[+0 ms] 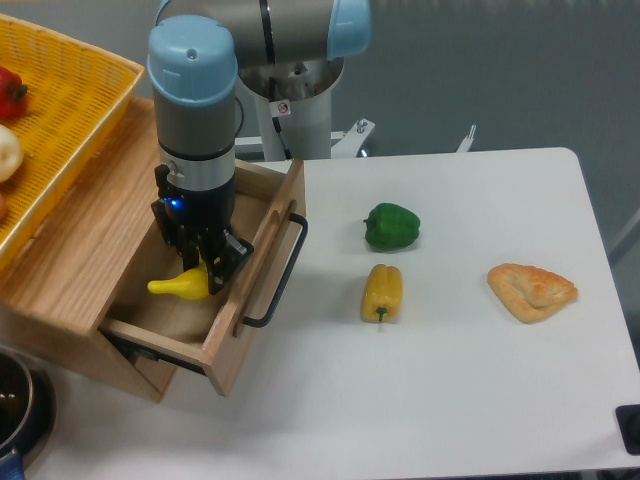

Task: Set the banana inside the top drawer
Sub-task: 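Open the gripper to release the banana inside the drawer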

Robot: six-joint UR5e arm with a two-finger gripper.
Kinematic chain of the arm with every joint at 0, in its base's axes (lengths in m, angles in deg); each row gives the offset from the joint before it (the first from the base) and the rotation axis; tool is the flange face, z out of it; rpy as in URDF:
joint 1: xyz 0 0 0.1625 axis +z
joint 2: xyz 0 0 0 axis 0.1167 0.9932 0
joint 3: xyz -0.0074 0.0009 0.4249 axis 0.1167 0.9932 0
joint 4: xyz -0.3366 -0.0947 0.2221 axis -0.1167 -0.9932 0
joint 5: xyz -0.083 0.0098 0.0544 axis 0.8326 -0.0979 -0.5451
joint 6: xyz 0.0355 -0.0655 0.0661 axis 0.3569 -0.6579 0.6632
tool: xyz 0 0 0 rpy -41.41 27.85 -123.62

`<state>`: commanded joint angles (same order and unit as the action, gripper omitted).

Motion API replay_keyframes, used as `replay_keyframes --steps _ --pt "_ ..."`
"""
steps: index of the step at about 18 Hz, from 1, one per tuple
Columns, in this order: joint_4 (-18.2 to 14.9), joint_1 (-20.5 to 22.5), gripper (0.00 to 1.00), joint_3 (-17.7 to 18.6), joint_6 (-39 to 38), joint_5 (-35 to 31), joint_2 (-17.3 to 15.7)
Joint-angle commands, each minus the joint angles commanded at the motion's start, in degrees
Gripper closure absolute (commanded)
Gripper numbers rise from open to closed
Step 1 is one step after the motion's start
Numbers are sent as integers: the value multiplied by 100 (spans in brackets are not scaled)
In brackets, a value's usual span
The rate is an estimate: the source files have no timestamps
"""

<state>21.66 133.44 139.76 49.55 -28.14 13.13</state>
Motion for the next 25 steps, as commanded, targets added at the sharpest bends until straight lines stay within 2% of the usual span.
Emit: replay_keyframes --steps 1,4,7,13,23,25 --pt "0 -9 72 0 0 0 0" --pt "0 -18 57 0 0 0 0" --pt "0 -26 50 0 0 0 26" --pt "0 -26 44 0 0 0 26" --pt "-26 -18 43 -88 0 9 -53" --pt "-26 -18 43 -97 0 18 -149"
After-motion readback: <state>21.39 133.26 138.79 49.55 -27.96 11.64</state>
